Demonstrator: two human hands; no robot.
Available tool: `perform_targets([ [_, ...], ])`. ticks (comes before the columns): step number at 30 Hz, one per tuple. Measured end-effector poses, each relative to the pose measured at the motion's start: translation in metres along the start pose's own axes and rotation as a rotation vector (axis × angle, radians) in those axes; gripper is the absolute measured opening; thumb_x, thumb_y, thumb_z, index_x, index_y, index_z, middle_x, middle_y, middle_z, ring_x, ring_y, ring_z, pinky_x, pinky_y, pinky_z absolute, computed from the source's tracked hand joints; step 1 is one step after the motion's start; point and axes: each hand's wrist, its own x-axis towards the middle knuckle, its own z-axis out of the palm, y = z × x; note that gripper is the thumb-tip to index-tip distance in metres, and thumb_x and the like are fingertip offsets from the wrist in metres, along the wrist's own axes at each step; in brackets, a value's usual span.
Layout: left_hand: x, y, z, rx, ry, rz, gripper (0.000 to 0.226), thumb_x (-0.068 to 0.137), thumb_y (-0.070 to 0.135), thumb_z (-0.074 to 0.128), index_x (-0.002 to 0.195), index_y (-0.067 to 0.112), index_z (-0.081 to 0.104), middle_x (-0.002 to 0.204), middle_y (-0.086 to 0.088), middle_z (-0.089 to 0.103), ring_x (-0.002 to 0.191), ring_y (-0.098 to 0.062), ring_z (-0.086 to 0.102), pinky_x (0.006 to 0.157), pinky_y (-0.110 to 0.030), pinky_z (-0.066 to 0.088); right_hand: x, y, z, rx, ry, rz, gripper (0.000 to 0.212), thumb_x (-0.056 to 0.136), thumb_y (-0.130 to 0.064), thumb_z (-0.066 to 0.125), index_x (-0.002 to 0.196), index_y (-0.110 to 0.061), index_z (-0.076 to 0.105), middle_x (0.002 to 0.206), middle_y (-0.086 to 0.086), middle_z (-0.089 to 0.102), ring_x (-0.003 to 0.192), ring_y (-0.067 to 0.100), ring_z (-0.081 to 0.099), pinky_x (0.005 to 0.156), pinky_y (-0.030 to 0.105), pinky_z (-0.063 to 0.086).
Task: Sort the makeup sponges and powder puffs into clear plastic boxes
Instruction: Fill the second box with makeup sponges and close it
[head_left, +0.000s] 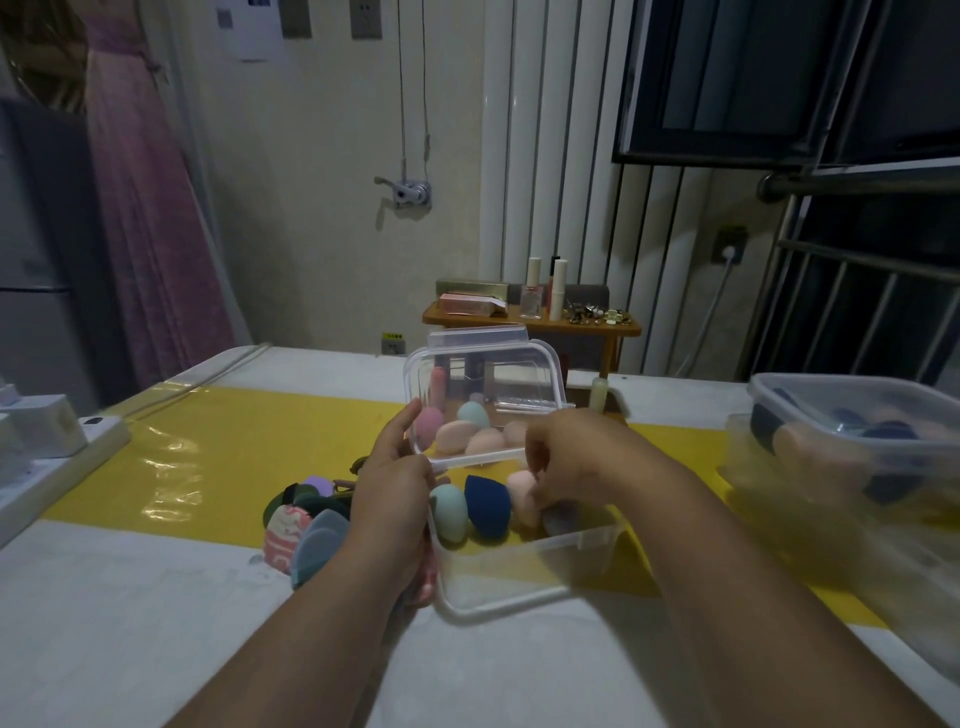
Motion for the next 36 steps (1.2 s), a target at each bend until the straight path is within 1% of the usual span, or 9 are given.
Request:
perform_targets([
  [5,0.000,0.000,0.000,0.015,-0.006,-0.002,0.071,0.086,-0.010,0.043,0.131,0.044,0.056,0.139,-0.001,0.054,0.106,-0.026,0.063,0.068,-0.035,0.057,0.003,0.012,-0.011,0.089,0.038,0.036,0.011,0.085,-0.019,0.072,0.094,-0.025,0.069,0.098,-0.002,0.065,0.090,0.016,0.060,0.083,0.031,0.055],
  [8,0.000,0.000,0.000,0.016,-0.013,0.001,0.071,0.087,-0.010,0.045,0.130,0.045,0.057,0.138,-0.001,0.055,0.106,-0.026,0.063,0.066,-0.033,0.056,0.005,0.015,-0.010,0.024,-0.007,0.096,0.021,0.081,-0.023,0.077,0.100,-0.020,0.073,0.097,0.000,0.067,0.087,0.017,0.062,0.082,0.032,0.057],
  [11,0.000,0.000,-0.001,0.016,-0.013,0.004,0.070,0.087,-0.010,0.045,0.129,0.045,0.057,0.137,-0.002,0.057,0.105,-0.027,0.064,0.067,-0.034,0.056,0.004,0.013,-0.003,-0.084,-0.070,0.136,0.029,0.071,-0.038,0.083,0.090,-0.019,0.071,0.086,0.000,0.066,0.082,0.018,0.064,0.078,0.033,0.058],
  [14,0.000,0.000,-0.001,0.024,-0.014,-0.004,0.070,0.088,-0.009,0.045,0.131,0.045,0.056,0.140,-0.002,0.054,0.105,-0.027,0.064,0.067,-0.034,0.057,0.001,0.011,-0.001,-0.122,-0.073,0.123,0.032,0.072,-0.041,0.082,0.093,-0.019,0.073,0.086,-0.002,0.066,0.083,0.017,0.063,0.076,0.031,0.057],
  [18,0.000,0.001,0.000,0.019,-0.009,-0.008,0.070,0.087,-0.009,0.044,0.130,0.045,0.057,0.137,-0.002,0.056,0.103,-0.027,0.065,0.063,-0.032,0.057,0.001,0.009,-0.003,-0.146,-0.066,0.101,0.030,0.072,-0.038,0.082,0.094,-0.019,0.075,0.086,-0.002,0.068,0.083,0.018,0.065,0.070,0.029,0.055],
  [23,0.001,0.000,0.000,0.005,-0.011,0.002,0.072,0.085,-0.009,0.044,0.130,0.045,0.056,0.138,-0.004,0.056,0.102,-0.028,0.065,0.061,-0.031,0.056,0.000,0.006,-0.004,-0.136,-0.044,0.070,0.025,0.076,-0.026,0.081,0.097,-0.021,0.069,0.095,0.001,0.066,0.088,0.021,0.063,0.082,0.036,0.058],
  [26,0.000,0.000,-0.001,0.004,-0.015,-0.007,0.072,0.086,-0.010,0.042,0.131,0.044,0.056,0.137,-0.004,0.055,0.102,-0.028,0.065,0.058,-0.029,0.056,0.001,0.005,-0.004,-0.133,-0.005,0.070,0.026,0.074,-0.022,0.082,0.096,-0.022,0.068,0.098,0.001,0.064,0.090,0.022,0.063,0.083,0.038,0.058],
  [32,-0.003,0.003,0.000,0.023,-0.017,-0.004,0.071,0.086,-0.010,0.043,0.132,0.044,0.055,0.139,-0.003,0.054,0.103,-0.027,0.064,0.061,-0.031,0.055,0.004,0.008,0.000,-0.075,0.041,0.063,0.027,0.074,-0.024,0.083,0.096,-0.024,0.068,0.099,-0.002,0.063,0.089,0.020,0.061,0.082,0.037,0.057],
  [36,-0.004,0.003,0.001,0.021,-0.016,-0.005,0.072,0.086,-0.011,0.042,0.132,0.043,0.055,0.138,-0.003,0.055,0.102,-0.026,0.065,0.061,-0.030,0.055,0.007,0.019,0.000,0.077,0.056,0.030,0.027,0.073,-0.023,0.084,0.089,-0.029,0.063,0.095,-0.005,0.062,0.086,0.016,0.059,0.076,0.031,0.056],
])
